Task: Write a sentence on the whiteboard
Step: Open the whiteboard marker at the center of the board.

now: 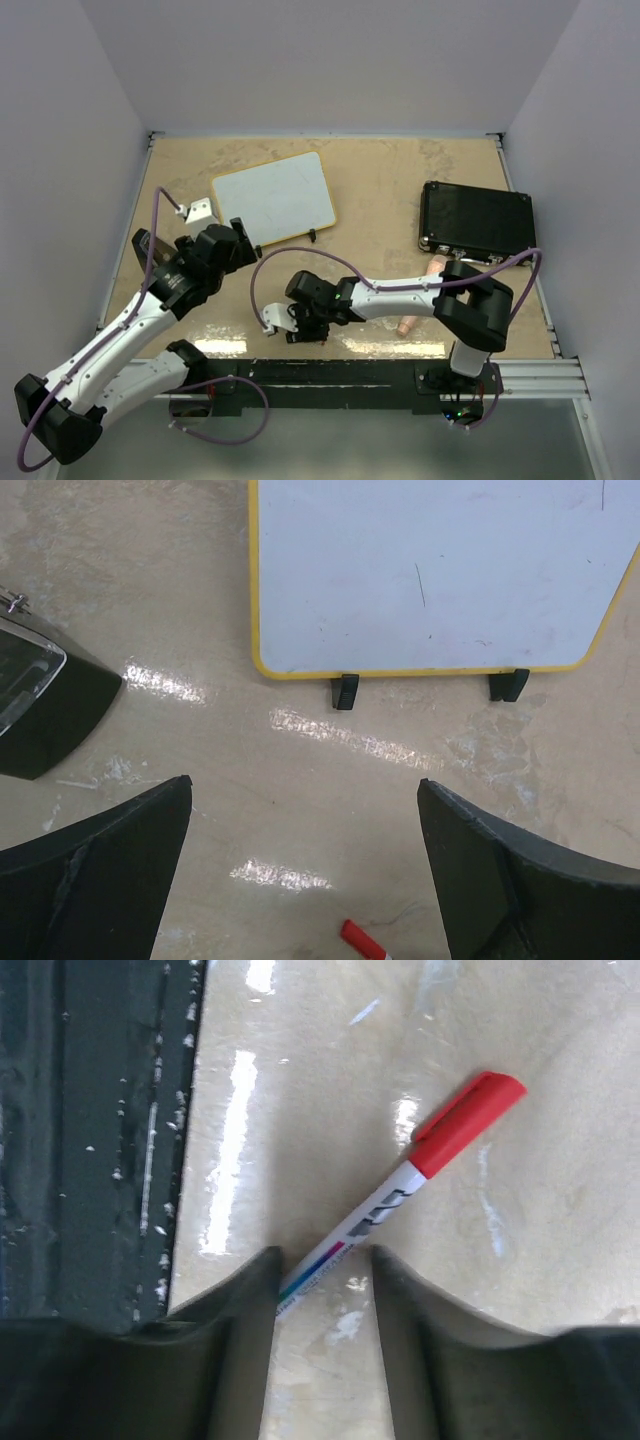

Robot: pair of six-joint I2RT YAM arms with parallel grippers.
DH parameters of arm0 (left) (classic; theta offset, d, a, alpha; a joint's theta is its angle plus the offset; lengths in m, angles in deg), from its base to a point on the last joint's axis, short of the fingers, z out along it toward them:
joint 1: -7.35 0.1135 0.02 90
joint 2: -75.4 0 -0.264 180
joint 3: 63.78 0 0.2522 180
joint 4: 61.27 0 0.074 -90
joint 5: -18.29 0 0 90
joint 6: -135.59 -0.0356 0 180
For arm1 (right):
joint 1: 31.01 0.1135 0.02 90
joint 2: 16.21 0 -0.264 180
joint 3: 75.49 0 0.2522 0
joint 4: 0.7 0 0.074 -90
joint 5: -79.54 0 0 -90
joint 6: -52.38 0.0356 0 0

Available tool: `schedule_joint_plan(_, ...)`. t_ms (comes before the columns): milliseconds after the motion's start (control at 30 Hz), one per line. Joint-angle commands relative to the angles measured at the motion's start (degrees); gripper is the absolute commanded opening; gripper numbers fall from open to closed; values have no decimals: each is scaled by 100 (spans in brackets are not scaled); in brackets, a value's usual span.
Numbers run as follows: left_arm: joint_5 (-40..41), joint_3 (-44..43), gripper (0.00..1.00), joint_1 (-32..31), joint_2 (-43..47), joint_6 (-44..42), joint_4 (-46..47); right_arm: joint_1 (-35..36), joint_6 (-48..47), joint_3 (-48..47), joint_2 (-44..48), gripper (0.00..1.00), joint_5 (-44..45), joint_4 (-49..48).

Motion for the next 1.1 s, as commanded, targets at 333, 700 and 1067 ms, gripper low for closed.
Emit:
schedule_joint_plan(333, -1298, 631, 100, 27, 392, -765, 1000, -1334, -279, -267, 86, 4, -379, 644)
schedule_joint_plan(700, -3704, 842, 100, 27, -309, -1802, 2206, -2407, -860, -505, 561, 0, -1250, 1137)
schedule_joint_plan(1067, -5439, 1369, 98, 114, -969, -1303, 4148, -2698, -1027, -391, 1255, 0, -1558, 1058)
